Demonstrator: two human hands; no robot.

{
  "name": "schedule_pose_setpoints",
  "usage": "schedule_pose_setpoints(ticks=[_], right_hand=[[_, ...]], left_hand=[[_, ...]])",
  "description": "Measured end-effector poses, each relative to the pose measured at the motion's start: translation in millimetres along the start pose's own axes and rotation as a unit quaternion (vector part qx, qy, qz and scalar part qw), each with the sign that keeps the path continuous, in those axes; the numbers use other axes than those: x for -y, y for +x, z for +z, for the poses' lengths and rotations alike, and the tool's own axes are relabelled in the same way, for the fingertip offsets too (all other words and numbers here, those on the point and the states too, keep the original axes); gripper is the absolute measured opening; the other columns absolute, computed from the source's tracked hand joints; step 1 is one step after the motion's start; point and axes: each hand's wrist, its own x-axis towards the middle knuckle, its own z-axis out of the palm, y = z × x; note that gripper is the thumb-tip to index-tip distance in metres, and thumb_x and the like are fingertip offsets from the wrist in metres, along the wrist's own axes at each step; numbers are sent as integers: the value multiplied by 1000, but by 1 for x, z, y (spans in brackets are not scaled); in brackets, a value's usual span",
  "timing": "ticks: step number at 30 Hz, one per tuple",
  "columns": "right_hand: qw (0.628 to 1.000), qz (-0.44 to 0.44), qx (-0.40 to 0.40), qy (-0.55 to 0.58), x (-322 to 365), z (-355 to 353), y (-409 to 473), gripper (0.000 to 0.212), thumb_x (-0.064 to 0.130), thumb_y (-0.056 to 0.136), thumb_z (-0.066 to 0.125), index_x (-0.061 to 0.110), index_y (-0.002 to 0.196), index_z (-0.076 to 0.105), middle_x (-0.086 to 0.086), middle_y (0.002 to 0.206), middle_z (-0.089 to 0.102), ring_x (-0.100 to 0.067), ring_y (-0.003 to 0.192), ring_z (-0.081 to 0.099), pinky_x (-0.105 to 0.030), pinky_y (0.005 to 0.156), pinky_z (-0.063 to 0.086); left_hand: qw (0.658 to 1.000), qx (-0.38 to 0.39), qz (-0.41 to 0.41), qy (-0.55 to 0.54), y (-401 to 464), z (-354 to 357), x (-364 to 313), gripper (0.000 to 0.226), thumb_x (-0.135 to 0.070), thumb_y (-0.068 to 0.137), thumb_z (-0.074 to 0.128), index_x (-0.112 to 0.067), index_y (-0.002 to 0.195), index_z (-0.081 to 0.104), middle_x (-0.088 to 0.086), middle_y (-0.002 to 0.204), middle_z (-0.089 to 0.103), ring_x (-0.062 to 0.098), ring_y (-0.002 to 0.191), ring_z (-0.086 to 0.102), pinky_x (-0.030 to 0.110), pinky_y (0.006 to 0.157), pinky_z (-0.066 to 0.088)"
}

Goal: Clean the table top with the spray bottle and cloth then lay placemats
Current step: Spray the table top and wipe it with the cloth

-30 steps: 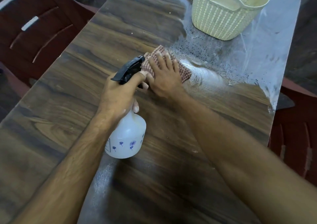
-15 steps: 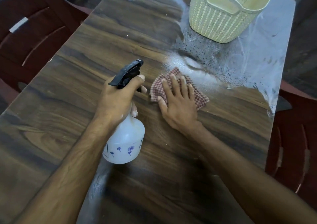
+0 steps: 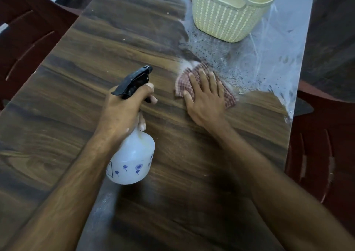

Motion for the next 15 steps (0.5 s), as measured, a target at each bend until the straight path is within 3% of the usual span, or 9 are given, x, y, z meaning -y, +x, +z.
schedule_pose_setpoints(ticks=[4, 8, 12, 15], right_hand=[[998, 60, 5, -31, -66, -12, -30, 62, 57, 101, 20, 34, 158, 11, 1, 167, 2, -22, 153, -5, -45, 122, -6], [994, 104, -3, -19, -98, -29, 14, 63, 56, 101, 21, 30, 158, 13, -4, 167, 2, -27, 153, -5, -50, 123, -4], [998, 66, 3, -16, -75, -25, 32, 63, 55, 102, 21, 28, 159, 11, -7, 167, 0, -31, 153, -5, -51, 120, -8], [999, -7, 7, -31, -58, -17, -5, 63, 54, 102, 23, 29, 158, 12, -5, 167, 3, -27, 153, -2, -47, 120, -8]], left_hand=[[1000, 21, 12, 10, -7, 16, -3, 20, -28, 94, 62, -9, 96, 67, 6, 90, 74, 21, 34, 43, 29, 50, 41], [999, 34, 18, 20, -16, 29, -10, 18, -28, 95, 61, -11, 99, 66, 6, 90, 74, 19, 33, 43, 30, 49, 40], [999, 45, 18, 23, -23, 42, -18, 20, -29, 95, 61, -10, 100, 66, 7, 92, 74, 18, 33, 44, 30, 49, 40], [998, 56, 29, 31, -26, 56, -24, 17, -28, 95, 61, -12, 97, 66, 8, 91, 74, 19, 32, 44, 30, 48, 40]])
